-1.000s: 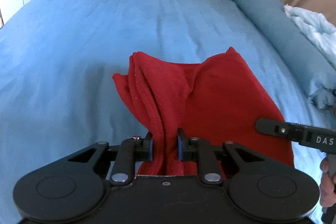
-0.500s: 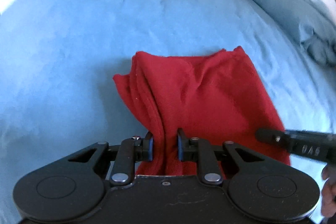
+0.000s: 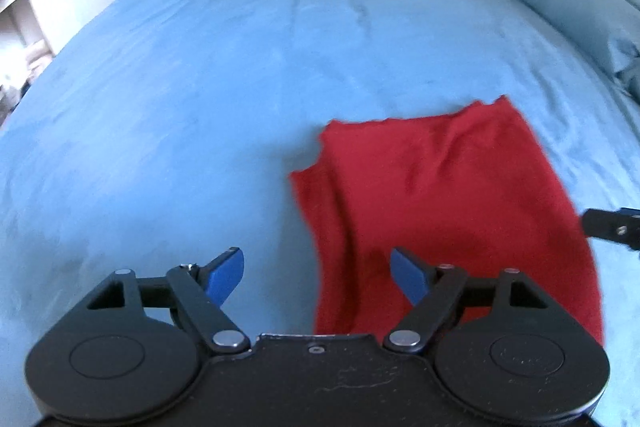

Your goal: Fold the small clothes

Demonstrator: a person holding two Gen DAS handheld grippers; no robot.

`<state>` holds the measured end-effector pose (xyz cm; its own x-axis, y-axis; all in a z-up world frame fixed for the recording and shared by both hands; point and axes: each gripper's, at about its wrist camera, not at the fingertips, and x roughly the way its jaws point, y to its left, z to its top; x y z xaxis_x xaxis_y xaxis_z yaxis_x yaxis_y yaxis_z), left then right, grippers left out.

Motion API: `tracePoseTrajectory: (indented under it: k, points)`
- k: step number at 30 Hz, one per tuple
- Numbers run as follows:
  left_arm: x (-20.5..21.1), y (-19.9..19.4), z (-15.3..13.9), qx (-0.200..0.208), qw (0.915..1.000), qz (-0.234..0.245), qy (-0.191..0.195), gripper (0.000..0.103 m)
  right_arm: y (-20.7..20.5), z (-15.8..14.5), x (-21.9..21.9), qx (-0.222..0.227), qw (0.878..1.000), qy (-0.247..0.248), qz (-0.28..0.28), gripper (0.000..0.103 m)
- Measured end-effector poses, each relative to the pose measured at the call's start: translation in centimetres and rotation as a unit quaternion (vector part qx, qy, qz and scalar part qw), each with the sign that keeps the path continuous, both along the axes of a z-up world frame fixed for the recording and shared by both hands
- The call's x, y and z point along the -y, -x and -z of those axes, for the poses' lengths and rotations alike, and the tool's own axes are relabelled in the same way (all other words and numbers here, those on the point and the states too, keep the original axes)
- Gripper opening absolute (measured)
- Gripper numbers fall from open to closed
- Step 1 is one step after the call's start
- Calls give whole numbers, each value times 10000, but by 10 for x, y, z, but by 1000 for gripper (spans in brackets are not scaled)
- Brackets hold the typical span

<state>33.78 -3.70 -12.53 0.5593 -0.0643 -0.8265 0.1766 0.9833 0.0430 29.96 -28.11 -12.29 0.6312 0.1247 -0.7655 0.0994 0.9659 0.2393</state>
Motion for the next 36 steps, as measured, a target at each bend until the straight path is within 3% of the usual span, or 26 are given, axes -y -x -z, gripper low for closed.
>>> tracePoseTrajectory:
  k: [9, 13, 17, 19, 21, 26, 31, 36]
  points:
    - [-22, 5, 39, 157, 9994, -196, 245, 88, 3, 44, 20, -61, 9994, 284, 172, 100]
    - [-29, 11, 49, 495, 9981, -134, 332, 93, 13, 60, 18, 314, 9985, 452, 39, 102]
    - [-36, 18, 51, 674, 9964, -121, 501, 93, 21, 68, 17, 636, 9967, 503, 76, 103]
    - [-35, 22, 43, 750, 9960, -109, 478, 88, 25, 65, 18, 743, 9961, 455, 111, 103]
    - [-34, 31, 27, 846, 9955, -82, 408, 80, 33, 51, 18, 842, 9957, 343, 150, 103]
    - [-38, 77, -45, 1163, 9911, -70, 648, 82, 89, -24, 6, 1283, 9905, 496, 13, 103]
    - [-36, 154, -127, 1536, 9856, -43, 710, 103, 159, -103, -13, 1461, 9875, 581, 69, 103]
    - [-33, 225, -173, 1744, 9827, 11, 625, 103, 221, -149, -32, 1537, 9847, 804, 185, 103]
